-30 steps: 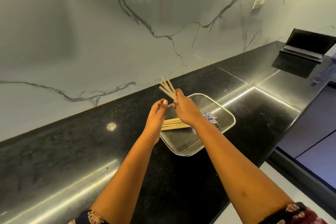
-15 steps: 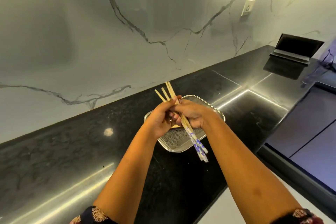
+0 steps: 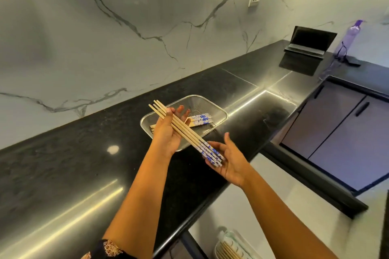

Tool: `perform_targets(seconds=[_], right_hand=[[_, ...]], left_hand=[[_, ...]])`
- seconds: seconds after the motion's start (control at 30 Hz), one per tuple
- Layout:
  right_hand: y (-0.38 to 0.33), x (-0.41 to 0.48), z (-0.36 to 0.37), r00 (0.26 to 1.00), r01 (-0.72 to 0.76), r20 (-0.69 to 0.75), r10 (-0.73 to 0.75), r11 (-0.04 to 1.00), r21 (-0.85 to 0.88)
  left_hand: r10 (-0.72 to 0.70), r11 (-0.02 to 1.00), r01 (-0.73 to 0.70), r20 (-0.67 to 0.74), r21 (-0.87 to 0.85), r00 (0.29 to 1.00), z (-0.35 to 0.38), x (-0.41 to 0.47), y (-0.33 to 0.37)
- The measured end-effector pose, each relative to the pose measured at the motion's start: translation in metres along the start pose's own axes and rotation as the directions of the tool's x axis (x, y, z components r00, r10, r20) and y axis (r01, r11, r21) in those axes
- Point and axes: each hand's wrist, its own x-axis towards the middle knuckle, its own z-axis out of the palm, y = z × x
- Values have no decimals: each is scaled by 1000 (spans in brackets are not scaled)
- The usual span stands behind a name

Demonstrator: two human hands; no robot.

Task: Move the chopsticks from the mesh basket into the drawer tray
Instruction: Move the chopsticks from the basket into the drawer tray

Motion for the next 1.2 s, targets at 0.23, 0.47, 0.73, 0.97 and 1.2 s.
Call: perform_targets(seconds=[0.23, 0.47, 0.73, 0.97, 1.2], right_hand=[[41, -17, -28, 949, 261, -266, -170, 895, 362], [68, -41, -52, 947, 233, -291, -136, 915, 330], [78, -74, -81, 854, 207, -322, -410, 834, -512], [67, -84, -95, 970, 124, -10, -243, 532, -838], [74, -90, -113, 999, -15, 10, 54, 455, -891]], left_hand=[[46, 999, -47, 32, 26, 998, 3, -52, -69], [26, 992, -33, 59, 121, 998, -1, -92, -101], [-33, 963, 28, 14, 269, 999, -17, -124, -153], [-298, 854, 299, -70, 425, 952, -36, -170, -223], [-423, 816, 406, -54, 412, 905, -57, -192, -260]])
